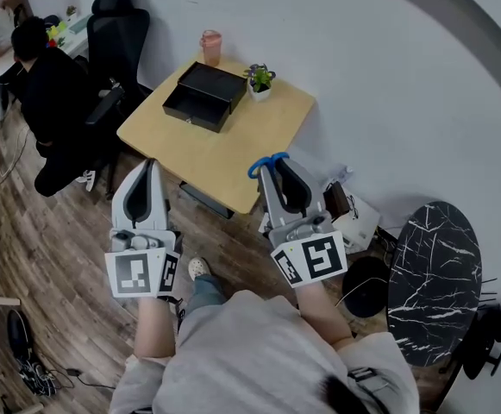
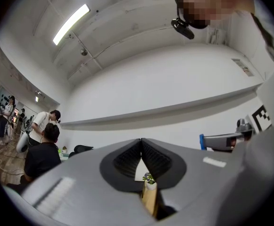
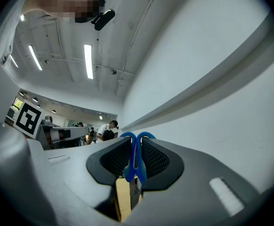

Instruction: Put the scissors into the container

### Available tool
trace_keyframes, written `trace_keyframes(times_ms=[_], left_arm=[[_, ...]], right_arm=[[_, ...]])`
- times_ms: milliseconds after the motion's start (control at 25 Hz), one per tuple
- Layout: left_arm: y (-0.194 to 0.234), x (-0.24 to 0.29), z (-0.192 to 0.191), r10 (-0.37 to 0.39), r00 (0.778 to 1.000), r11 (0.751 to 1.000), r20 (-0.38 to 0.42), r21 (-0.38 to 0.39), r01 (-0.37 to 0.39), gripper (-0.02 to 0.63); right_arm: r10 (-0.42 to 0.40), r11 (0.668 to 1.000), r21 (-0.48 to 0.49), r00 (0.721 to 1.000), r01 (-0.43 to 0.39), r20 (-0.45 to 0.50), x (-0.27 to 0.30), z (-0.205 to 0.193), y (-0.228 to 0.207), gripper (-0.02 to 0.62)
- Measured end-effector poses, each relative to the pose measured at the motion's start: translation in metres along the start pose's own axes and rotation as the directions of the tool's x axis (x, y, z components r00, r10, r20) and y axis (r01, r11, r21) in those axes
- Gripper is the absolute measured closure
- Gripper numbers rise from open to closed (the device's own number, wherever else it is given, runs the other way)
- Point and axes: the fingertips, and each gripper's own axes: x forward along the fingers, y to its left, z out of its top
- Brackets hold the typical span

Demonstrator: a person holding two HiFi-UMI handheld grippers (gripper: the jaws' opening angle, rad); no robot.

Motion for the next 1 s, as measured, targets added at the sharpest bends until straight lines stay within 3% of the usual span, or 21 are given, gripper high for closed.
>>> trace_keyframes(times_ms=[440,1000], left_arm=[[0.073,0.064,-0.021,-0.041,0.999,0.999,0.005,-0.024,0.042,0.548],[0.153,0.108,-0.031,-0.099,0.995,0.995,0.031,-0.03,0.1,0.548]], right_arm=[[-0.055,0.998,-0.011,0.999,0.055,-0.002,0.087,-0.02,0.005,0.522],[-0.128,0.991,-0.04,0.991,0.129,0.038,0.162,-0.026,0.025,0.522]])
